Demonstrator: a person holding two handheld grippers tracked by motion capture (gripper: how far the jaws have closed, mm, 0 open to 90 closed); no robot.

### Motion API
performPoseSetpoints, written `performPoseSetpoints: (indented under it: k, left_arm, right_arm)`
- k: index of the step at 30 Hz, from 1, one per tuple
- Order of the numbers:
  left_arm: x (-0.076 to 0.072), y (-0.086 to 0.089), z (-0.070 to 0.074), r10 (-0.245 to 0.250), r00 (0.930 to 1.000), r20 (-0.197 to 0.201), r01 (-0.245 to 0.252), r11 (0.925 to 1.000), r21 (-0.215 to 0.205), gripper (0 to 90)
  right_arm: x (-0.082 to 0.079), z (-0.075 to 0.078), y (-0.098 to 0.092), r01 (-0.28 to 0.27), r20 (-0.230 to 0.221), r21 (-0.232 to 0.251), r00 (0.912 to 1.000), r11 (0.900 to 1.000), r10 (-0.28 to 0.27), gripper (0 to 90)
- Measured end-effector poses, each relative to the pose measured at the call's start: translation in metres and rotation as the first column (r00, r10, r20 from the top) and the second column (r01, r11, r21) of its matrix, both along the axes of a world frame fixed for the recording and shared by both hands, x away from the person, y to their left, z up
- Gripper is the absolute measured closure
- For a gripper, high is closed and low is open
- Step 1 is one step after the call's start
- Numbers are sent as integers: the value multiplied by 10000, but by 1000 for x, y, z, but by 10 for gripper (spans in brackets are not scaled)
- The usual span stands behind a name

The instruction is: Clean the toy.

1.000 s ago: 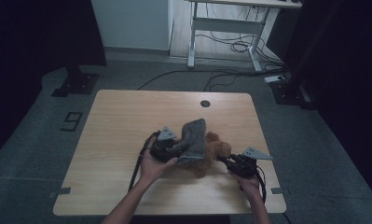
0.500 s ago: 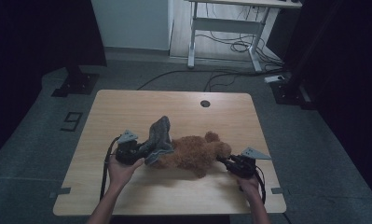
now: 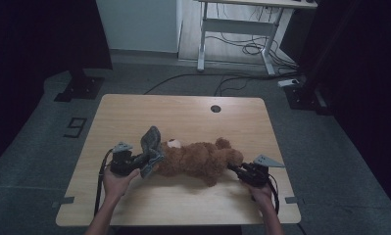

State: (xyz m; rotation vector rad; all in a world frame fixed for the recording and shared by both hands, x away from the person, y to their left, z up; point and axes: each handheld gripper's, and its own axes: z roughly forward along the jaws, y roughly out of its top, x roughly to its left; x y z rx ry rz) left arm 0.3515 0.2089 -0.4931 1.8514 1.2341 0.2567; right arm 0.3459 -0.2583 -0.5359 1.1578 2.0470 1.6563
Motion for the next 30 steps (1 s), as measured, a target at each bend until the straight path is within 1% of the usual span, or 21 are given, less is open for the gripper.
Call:
performPoseSetpoints:
  k: [2, 3, 5, 8, 12, 13, 15, 16, 17, 18, 19, 20, 21, 23, 25, 26, 28, 29, 30]
  left_arm:
    - [5, 5, -4, 75, 9995, -296, -71, 9999, 103, 740]
    - [5, 6, -4, 104, 9995, -297, -102, 9999, 69, 741]
    - [6, 6, 3, 21, 9999, -111, -21, 10000, -56, 742]
    - [7, -1, 24, -170, 9990, 425, 175, 9998, -116, 742]
    - [13, -19, 55, -549, 9933, 1014, 563, 9984, -102, 741]
    - [15, -23, 60, -623, 9924, 1065, 644, 9978, -159, 741]
    - [20, -35, 69, -929, 9894, 1119, 974, 9946, -356, 740]
    - [24, -44, 72, -1089, 9874, 1146, 1121, 9934, -222, 739]
    - [26, -50, 73, -1173, 9866, 1138, 1182, 9930, -18, 739]
    - [30, -60, 73, -1253, 9866, 1047, 1230, 9920, 275, 739]
    - [32, -65, 71, -1290, 9869, 966, 1252, 9911, 448, 739]
    - [38, -73, 65, -1287, 9884, 800, 1229, 9896, 743, 739]
    - [39, -75, 62, -1266, 9890, 771, 1204, 9894, 807, 739]
    - [41, -77, 54, -1154, 9911, 661, 1097, 9905, 832, 740]
    - [40, -76, 45, -1076, 9927, 537, 1030, 9913, 818, 741]
    - [38, -74, 40, -1047, 9930, 553, 1010, 9926, 674, 742]
    - [32, -70, 36, -957, 9930, 685, 934, 9950, 359, 743]
    - [30, -69, 35, -978, 9926, 724, 956, 9948, 337, 744]
    - [30, -69, 35, -978, 9926, 724, 956, 9948, 337, 745]
  right_arm:
    - [0, 0, 0, 17, 18, 12, 10000, 10000, -17, 672]
    - [0, 0, -1, 46, 25, -11, 10000, 10000, -46, 672]
    - [0, 0, -2, 54, 61, -3, 10000, 10000, -54, 672]
    - [0, 0, -3, 117, 69, -1, 9999, 9999, -117, 672]
    - [-1, 0, -5, 166, 82, -2, 9998, 9999, -166, 672]
    - [-1, 0, -5, 139, 112, -7, 9998, 9999, -139, 671]
    - [-2, 0, -4, 82, 176, -2, 9998, 10000, -82, 671]
    - [-2, 0, -4, 37, 205, 1, 9998, 10000, -37, 670]
    - [-2, 0, -4, -17, 235, 11, 9997, 10000, 16, 669]
    - [-3, 0, -5, -31, 239, 14, 9997, 10000, 31, 669]
    - [-3, 0, -5, -33, 245, 25, 9997, 10000, 32, 668]
    - [-3, 0, -5, -47, 240, 26, 9997, 10000, 46, 668]
    - [-5, 1, -7, -96, 258, 25, 9996, 10000, 95, 665]
    - [-6, 1, -8, -155, 275, 45, 9995, 9999, 154, 663]
    - [-7, 2, -8, -251, 313, 37, 9992, 9997, 250, 650]
    - [-8, 3, -8, -280, 287, 48, 9992, 9996, 279, 634]
    - [-10, 6, -6, -215, 314, -63, 9993, 9997, 217, 579]
    - [-11, 8, -6, -177, 334, -106, 9993, 9998, 180, 540]
    - [-11, 8, -6, -177, 334, -106, 9993, 9998, 180, 540]
